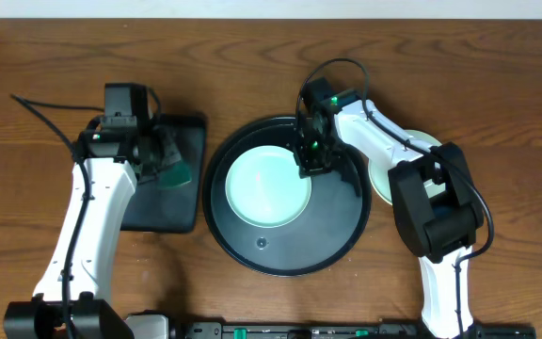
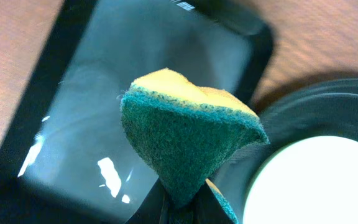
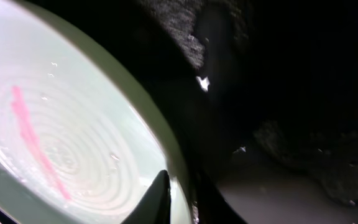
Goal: Clean dirty plates on tray and stack at the side
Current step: 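Move the right gripper to the last mint-green plate and grip its rim, then bring the sponge in the left gripper onto the last mint-green plate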
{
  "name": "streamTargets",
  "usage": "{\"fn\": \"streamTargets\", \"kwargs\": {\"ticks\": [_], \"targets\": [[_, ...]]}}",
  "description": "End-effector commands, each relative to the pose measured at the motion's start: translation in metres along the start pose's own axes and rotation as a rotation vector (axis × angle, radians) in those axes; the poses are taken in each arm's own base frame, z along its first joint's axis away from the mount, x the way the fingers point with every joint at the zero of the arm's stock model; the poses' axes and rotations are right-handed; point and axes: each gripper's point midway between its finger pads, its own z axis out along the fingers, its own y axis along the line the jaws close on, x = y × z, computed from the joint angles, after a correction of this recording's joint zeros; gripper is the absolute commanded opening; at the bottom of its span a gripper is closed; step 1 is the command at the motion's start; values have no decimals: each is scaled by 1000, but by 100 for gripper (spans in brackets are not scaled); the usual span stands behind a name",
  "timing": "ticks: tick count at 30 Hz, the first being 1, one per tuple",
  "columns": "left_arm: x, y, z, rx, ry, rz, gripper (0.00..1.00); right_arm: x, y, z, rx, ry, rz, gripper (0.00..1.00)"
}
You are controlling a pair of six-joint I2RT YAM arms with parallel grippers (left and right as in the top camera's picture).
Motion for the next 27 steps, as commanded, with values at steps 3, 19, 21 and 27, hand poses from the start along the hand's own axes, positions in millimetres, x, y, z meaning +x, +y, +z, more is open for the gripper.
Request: {"fn": "streamTargets", "kwargs": {"ticks": [3,19,21,27], "targets": [[-5,-60,-18,141,-39,111,7,-3,5,11,-40,-28,50,17],[73,-129,73,87,214,99,8,0,-2,24,-25,-39,95,15],[82,-129,82,51,229,76,8,0,-2,24,-25,-39,95,15],[111,-132,100,-10,292,122,8,0,-3,24,-17,-41,95,15]]}}
